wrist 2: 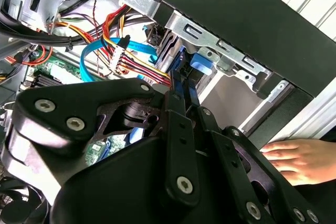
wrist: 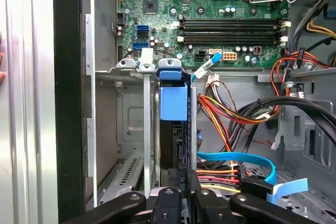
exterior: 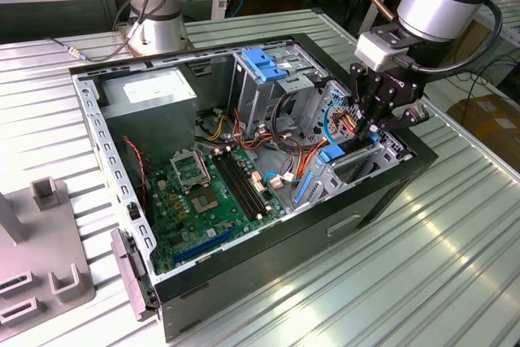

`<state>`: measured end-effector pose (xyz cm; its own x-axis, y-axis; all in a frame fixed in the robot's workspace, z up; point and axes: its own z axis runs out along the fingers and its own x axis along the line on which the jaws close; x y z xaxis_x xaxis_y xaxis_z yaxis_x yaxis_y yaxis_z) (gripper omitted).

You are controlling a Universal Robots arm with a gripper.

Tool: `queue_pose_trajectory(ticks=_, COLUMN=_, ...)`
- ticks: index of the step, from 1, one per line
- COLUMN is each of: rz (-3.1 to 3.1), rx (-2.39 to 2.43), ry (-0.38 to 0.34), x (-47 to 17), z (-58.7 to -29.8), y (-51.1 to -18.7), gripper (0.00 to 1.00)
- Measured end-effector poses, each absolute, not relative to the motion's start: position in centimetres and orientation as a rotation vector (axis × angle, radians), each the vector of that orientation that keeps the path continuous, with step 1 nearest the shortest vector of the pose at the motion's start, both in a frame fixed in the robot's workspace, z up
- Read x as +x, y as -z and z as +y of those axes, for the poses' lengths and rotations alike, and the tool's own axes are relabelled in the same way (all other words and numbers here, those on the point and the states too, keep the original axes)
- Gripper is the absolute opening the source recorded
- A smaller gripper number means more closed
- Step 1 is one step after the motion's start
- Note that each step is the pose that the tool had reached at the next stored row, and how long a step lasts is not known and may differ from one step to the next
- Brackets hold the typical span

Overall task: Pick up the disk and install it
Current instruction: 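Insert the first disk wire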

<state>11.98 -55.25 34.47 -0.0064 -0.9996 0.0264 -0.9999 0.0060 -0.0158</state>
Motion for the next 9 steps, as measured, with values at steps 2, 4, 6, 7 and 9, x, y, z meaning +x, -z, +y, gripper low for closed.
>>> queue_pose_trajectory(ticks=2, rz=-2.223, rx=2.209, ry=-0.047, x=11.97, z=-55.25, y=-34.41, gripper=0.16)
queue_pose_trajectory(ticks=4, rz=-2.223, rx=2.209, ry=-0.047, x=11.97, z=-55.26, y=-34.28, gripper=0.16)
queue_pose_trajectory(ticks=6, rz=-2.223, rx=2.209, ry=-0.047, x=11.97, z=-55.28, y=-34.11, gripper=0.16)
queue_pose_trajectory(ticks=7, rz=-2.223, rx=2.209, ry=-0.047, x=11.97, z=-55.28, y=-34.08, gripper=0.16)
queue_pose_trajectory(ticks=9, rz=-2.223, rx=2.209, ry=-0.047, x=11.97, z=-55.28, y=-34.04, gripper=0.16)
